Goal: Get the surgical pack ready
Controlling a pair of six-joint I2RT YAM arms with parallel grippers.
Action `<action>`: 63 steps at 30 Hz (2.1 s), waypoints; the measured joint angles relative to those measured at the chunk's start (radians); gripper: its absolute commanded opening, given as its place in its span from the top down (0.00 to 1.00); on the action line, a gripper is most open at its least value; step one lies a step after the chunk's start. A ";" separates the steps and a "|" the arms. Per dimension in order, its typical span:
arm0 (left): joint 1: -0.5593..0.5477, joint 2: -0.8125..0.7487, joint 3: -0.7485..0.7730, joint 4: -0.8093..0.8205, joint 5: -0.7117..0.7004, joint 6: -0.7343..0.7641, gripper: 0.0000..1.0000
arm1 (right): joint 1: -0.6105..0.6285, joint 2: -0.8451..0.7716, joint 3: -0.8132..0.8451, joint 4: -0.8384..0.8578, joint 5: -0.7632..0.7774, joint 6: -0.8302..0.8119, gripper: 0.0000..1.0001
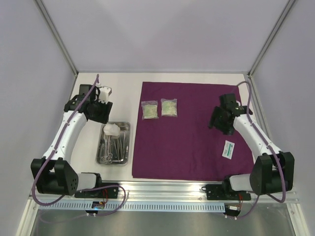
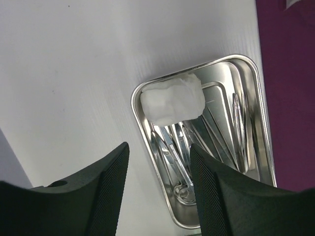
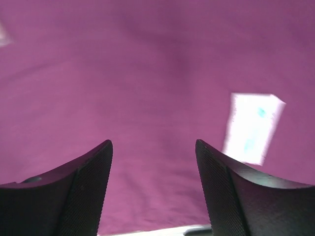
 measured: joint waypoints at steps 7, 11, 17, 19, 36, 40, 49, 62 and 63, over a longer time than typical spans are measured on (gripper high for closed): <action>0.000 -0.066 0.003 -0.106 0.017 0.029 0.37 | -0.388 0.053 -0.139 -0.074 -0.011 0.008 0.30; 0.000 -0.068 0.003 -0.136 0.065 0.037 0.37 | -0.431 0.143 -0.152 -0.064 -0.010 -0.004 0.31; 0.000 -0.081 0.003 -0.138 0.100 0.044 0.37 | -0.441 0.161 -0.204 -0.065 -0.008 -0.007 0.29; 0.000 -0.083 0.003 -0.138 0.109 0.047 0.37 | -0.454 0.169 -0.215 -0.058 -0.010 -0.008 0.28; 0.000 -0.105 0.003 -0.136 0.132 0.058 0.37 | -0.472 0.208 -0.263 0.027 -0.147 -0.074 0.79; 0.000 -0.113 0.003 -0.137 0.132 0.058 0.37 | -0.472 0.205 -0.263 0.028 -0.152 -0.079 0.84; 0.000 -0.113 0.003 -0.138 0.134 0.059 0.37 | -0.470 0.186 -0.259 0.020 -0.147 -0.085 0.52; 0.000 -0.129 0.003 -0.143 0.135 0.062 0.37 | -0.470 0.186 -0.247 0.022 -0.121 -0.076 0.97; 0.000 -0.129 0.003 -0.143 0.135 0.063 0.37 | -0.470 0.186 -0.246 0.024 -0.121 -0.075 0.99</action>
